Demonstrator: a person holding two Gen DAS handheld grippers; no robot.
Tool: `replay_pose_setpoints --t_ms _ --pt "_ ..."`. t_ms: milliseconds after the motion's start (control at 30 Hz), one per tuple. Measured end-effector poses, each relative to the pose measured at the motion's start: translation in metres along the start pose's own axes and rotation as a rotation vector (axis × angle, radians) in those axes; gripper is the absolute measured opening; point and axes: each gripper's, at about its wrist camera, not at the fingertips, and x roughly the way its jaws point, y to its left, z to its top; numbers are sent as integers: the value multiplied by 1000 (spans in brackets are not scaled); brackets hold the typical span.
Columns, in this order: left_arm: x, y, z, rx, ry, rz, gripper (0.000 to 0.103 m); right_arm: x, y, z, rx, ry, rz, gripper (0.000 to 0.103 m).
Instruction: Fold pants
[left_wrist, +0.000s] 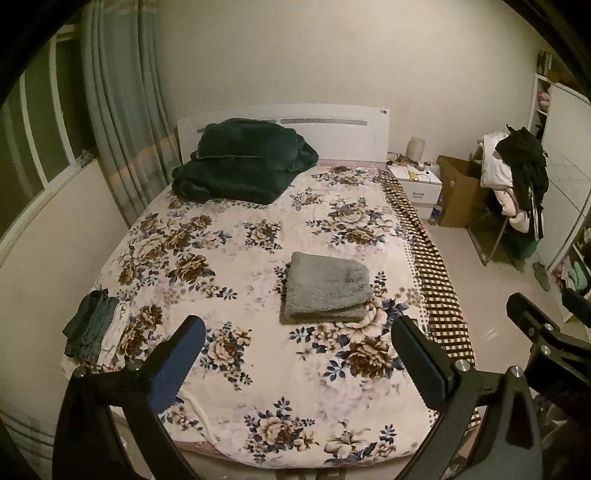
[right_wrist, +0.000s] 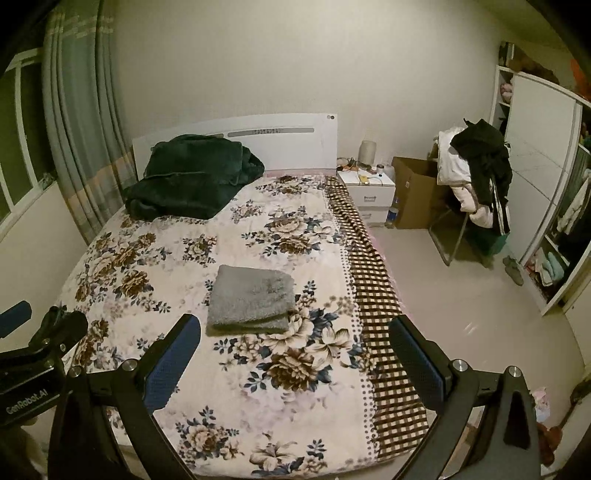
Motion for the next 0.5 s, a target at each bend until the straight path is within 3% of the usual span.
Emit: replay_pose_setpoints --t_ms 500 --pt "-2 11 -8 -2 30 3 103 5 0 -2 -4 38 17 103"
